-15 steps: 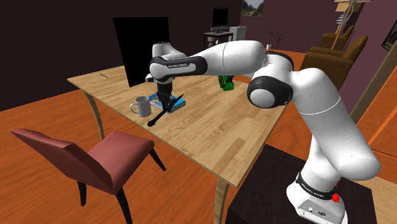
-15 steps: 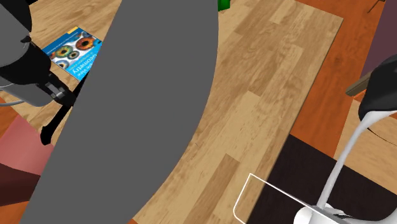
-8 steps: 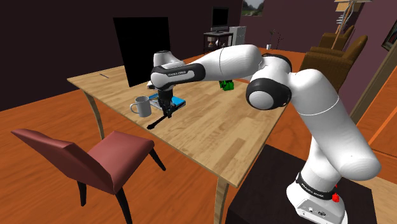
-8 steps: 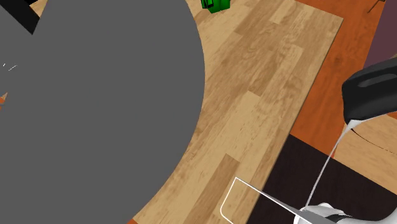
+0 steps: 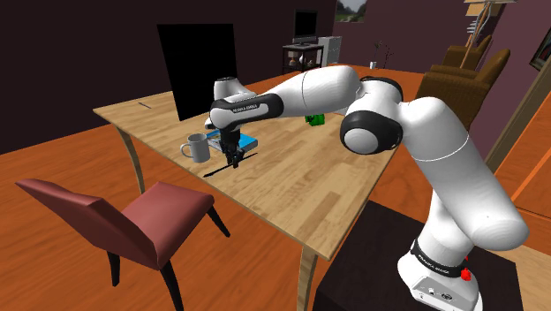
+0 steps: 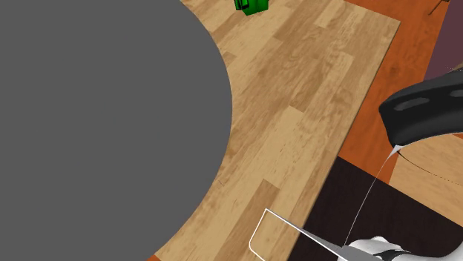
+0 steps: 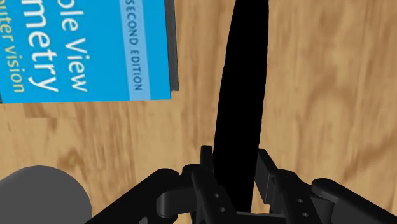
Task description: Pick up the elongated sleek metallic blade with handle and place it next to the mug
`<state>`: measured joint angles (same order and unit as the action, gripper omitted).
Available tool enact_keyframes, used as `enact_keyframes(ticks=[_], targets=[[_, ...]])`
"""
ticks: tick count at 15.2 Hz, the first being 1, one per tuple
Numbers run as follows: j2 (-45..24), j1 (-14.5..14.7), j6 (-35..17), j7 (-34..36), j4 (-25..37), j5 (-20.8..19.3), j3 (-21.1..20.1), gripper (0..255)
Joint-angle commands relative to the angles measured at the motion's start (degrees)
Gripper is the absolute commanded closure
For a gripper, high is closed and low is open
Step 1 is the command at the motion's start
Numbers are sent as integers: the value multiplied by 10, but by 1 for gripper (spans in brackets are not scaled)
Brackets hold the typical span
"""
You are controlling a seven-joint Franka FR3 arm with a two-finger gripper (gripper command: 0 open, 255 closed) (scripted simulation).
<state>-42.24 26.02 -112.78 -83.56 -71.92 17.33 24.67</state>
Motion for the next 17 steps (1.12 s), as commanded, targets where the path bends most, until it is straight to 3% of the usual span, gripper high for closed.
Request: enact_keyframes(ticks=[1, 2, 3, 8, 12, 17], targets=[[0, 0, 0, 0, 0, 0, 0, 255], [0, 0, 0, 0, 0, 0, 0, 255], [0, 0, 0, 0, 0, 0, 0, 0], [0, 0, 0, 0, 0, 0, 0, 0], [21, -2, 58, 7, 39, -9, 6, 0], [21, -2, 58, 7, 39, -9, 6, 0]])
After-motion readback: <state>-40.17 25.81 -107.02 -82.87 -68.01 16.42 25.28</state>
